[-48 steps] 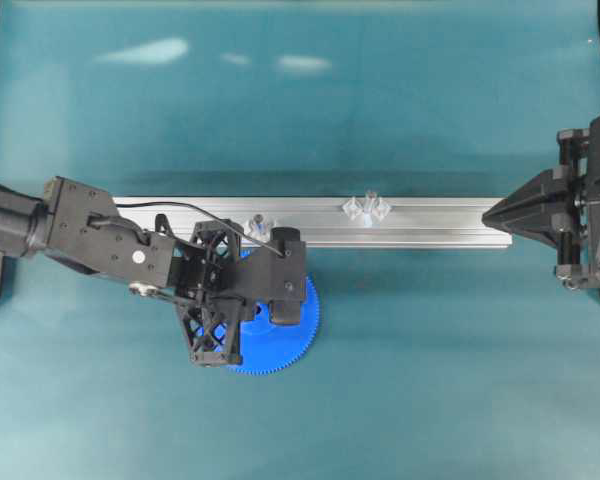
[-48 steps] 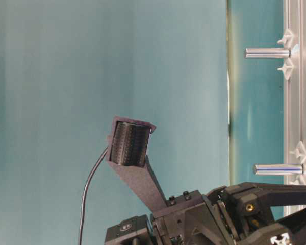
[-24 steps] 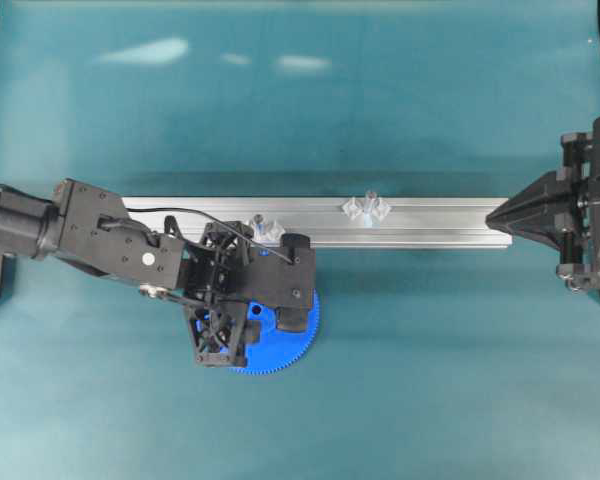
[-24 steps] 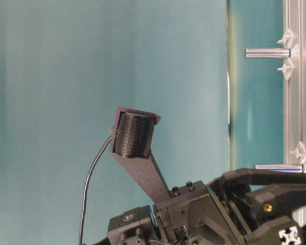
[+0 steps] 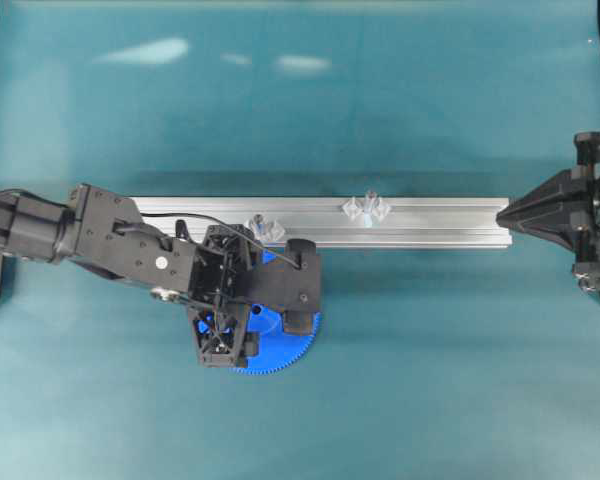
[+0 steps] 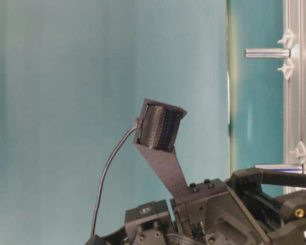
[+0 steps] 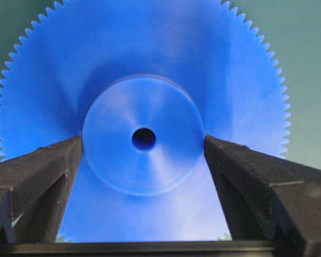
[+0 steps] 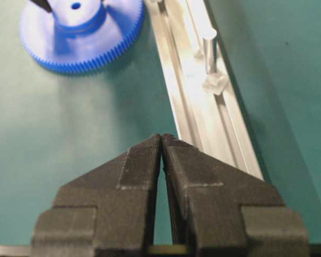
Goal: Insert the large gear onto the shaft.
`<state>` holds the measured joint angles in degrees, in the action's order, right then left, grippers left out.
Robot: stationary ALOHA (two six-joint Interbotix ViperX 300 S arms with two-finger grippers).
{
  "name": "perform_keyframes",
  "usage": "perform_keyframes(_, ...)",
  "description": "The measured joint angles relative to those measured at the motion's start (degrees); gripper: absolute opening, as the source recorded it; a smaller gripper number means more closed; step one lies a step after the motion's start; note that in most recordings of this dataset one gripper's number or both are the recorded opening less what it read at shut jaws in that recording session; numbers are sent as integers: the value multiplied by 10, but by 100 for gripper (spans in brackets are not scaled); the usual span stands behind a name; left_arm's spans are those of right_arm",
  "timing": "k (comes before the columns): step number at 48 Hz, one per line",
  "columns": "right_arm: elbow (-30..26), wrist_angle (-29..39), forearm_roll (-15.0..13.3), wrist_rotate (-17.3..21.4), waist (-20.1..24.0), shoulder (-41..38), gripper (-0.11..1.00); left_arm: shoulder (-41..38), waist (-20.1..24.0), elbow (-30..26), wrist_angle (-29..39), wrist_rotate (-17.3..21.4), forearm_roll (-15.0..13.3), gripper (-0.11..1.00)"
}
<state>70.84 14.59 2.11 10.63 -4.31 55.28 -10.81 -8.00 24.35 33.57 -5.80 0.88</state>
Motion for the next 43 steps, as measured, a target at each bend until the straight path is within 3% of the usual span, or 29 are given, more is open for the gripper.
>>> perform_keyframes(43,3,3,1,1,0,3,14,-23,6,-14,1,-4,1,94)
